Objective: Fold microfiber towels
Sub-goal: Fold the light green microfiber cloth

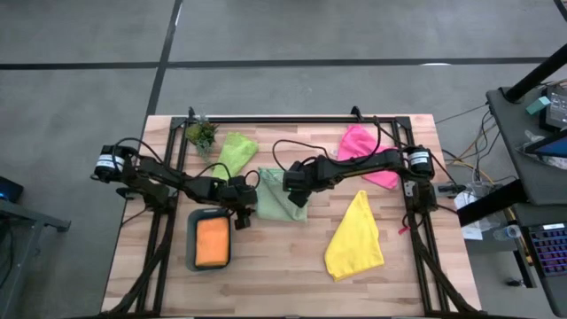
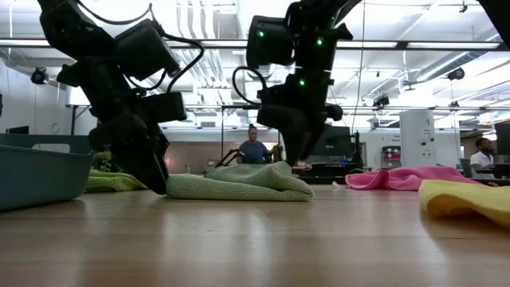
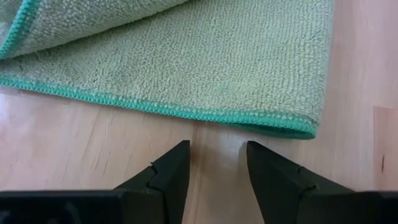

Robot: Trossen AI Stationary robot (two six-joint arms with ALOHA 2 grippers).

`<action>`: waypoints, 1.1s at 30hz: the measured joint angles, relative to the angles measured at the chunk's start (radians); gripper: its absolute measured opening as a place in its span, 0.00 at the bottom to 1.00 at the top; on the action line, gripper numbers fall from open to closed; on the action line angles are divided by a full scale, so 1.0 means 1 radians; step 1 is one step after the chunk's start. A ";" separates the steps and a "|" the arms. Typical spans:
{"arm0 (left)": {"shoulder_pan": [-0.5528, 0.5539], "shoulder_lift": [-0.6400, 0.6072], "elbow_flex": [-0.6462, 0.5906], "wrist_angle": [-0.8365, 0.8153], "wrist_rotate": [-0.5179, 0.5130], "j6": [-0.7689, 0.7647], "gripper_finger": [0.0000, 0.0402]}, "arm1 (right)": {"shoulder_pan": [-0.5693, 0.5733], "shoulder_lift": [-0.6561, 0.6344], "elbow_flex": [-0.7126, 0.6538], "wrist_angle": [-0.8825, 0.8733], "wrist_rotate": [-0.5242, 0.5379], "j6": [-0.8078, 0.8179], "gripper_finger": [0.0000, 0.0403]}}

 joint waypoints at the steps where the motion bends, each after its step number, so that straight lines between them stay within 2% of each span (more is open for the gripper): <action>1: 0.000 0.000 0.000 0.000 0.000 0.000 0.36 | 0.000 0.000 -0.005 0.008 -0.013 0.004 0.42; 4: 0.000 0.000 0.000 0.005 0.000 0.000 0.36 | 0.012 0.000 -0.013 0.066 -0.071 -0.013 0.42; 7: 0.000 0.000 0.001 0.004 0.000 0.000 0.36 | 0.042 0.000 -0.015 0.198 -0.132 -0.051 0.40; 14: 0.000 0.000 0.004 -0.012 0.004 0.000 0.36 | 0.105 0.000 -0.015 0.490 -0.243 -0.154 0.31; 20: 0.000 -0.038 0.025 -0.122 0.059 0.000 0.36 | 0.116 -0.029 -0.015 0.428 -0.243 -0.164 0.23; 23: -0.001 -0.086 0.029 -0.136 0.060 0.000 0.36 | 0.117 -0.060 -0.016 0.371 -0.197 -0.169 0.19; 29: -0.001 -0.184 0.029 -0.114 0.061 0.001 0.36 | 0.125 -0.141 -0.077 0.338 -0.146 -0.182 0.13; 33: -0.001 -0.209 0.029 -0.014 0.058 0.009 0.36 | 0.126 -0.210 -0.167 0.381 -0.142 -0.199 0.10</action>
